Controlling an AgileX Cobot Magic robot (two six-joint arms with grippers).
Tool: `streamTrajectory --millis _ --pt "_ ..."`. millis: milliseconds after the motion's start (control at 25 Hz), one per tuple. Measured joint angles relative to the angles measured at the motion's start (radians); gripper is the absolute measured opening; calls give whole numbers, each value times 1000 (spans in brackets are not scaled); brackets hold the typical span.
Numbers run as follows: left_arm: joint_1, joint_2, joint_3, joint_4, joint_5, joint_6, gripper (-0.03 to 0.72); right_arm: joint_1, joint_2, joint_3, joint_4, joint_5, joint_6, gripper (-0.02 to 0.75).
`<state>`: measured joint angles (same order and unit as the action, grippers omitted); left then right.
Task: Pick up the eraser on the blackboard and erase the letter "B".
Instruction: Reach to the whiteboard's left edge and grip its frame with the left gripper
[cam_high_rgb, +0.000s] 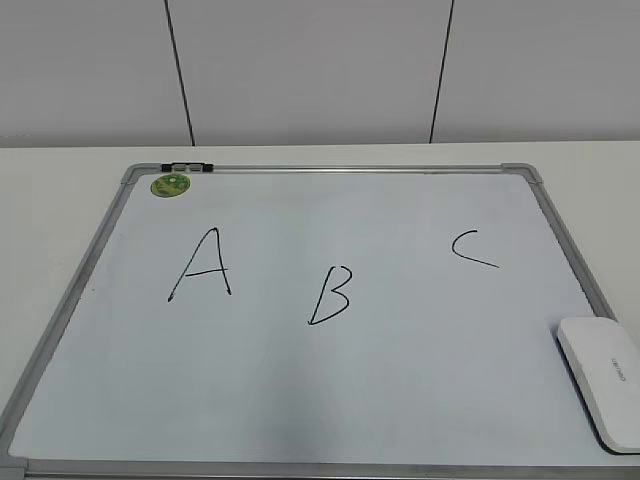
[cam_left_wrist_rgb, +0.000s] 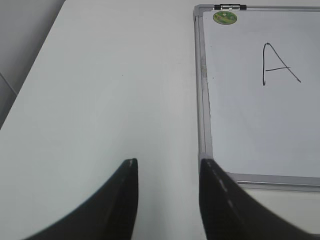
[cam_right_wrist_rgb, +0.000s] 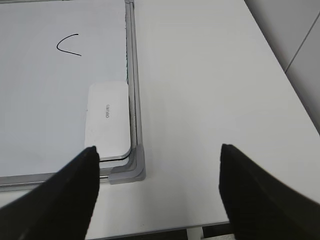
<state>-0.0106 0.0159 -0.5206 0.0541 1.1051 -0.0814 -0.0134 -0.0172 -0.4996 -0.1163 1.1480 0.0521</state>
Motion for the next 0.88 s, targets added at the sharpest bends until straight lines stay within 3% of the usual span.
streamTrajectory --millis 280,600,880 --pt "0 55 -5 0 -6 0 310 0 0 0 0 0 0 554" --pt "0 426 -97 4 -34 0 310 0 0 0 0 0 0 554" --pt "0 799 -279 15 -43 0 310 0 0 0 0 0 0 554"
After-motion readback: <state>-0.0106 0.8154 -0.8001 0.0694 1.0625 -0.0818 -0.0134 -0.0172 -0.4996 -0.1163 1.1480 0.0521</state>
